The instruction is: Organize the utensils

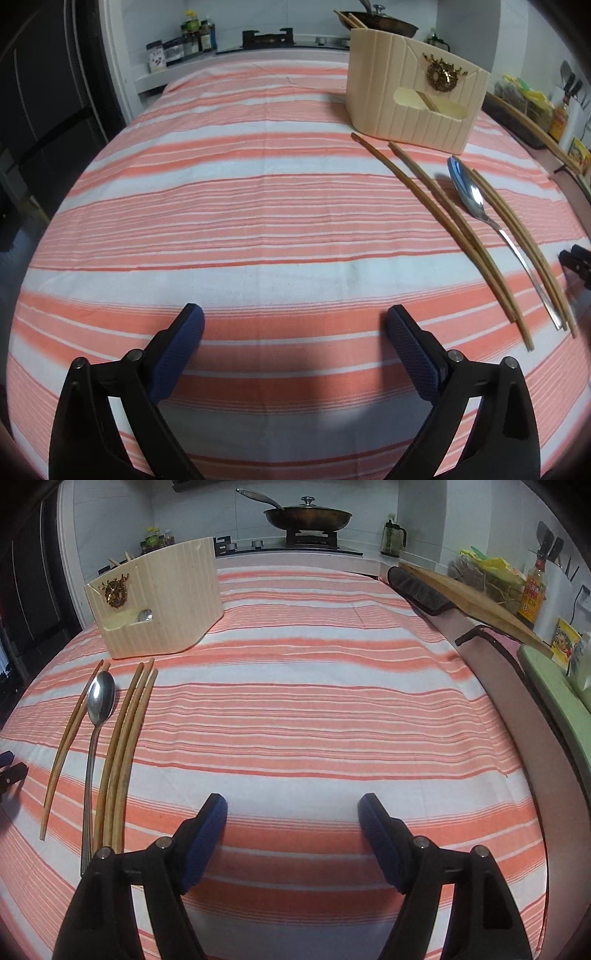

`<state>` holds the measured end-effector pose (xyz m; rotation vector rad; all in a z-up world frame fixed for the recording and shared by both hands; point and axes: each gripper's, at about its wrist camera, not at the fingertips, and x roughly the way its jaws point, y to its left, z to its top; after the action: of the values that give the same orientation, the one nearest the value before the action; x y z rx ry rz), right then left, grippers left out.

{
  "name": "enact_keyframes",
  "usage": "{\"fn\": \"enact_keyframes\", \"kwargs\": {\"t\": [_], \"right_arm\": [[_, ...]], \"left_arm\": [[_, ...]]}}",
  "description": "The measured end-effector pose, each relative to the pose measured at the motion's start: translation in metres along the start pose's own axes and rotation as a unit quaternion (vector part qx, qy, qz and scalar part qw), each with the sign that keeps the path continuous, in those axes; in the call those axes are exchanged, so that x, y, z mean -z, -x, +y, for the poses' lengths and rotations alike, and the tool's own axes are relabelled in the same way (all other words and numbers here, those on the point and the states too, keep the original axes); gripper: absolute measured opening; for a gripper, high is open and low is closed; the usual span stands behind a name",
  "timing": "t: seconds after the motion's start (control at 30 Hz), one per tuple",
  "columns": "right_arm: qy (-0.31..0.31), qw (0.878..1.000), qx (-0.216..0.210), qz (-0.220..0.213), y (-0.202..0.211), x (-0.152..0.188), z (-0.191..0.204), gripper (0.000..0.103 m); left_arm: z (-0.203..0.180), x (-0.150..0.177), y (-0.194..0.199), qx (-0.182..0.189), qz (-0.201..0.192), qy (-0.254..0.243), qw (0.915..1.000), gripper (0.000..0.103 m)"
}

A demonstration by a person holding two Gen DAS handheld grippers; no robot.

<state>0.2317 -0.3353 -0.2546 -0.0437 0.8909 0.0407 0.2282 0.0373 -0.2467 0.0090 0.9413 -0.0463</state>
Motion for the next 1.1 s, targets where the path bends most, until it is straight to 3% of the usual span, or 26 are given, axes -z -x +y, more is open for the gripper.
{"fn": "enact_keyframes", "kwargs": {"t": [1.1], "right_arm": [[-0.004,1.0,-0.003,0.0,-0.0004,-0.0012,-0.0015,0.078]], "left_arm": [[0.0018,0.0003,-0.0027,-0.005,0.001,-0.002,1.0,0.103]]}}
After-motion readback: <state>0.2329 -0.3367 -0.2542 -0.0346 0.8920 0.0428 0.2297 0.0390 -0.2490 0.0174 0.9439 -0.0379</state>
